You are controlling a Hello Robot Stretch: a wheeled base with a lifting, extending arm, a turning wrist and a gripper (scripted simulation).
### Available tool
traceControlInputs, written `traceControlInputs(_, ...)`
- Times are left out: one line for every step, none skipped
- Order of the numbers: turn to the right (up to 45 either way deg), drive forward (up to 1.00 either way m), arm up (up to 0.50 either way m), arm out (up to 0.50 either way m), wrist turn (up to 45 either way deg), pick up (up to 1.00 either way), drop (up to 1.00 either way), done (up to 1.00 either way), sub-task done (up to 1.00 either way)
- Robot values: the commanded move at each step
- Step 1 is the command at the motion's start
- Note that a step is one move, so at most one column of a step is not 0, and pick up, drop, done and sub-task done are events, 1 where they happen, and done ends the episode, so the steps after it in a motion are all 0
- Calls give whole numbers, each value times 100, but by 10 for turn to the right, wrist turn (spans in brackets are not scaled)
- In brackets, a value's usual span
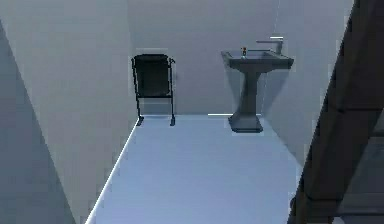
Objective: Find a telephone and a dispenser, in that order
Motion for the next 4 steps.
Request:
traceControlInputs(0,65,0,0,0,0,0,0,0)
traceControlInputs(450,0,0,0,0,0,0,0,0)
traceControlInputs(300,0,0,0,0,0,0,0,0)
traceControlInputs(0,10,0,0,0,0,0,0,0)
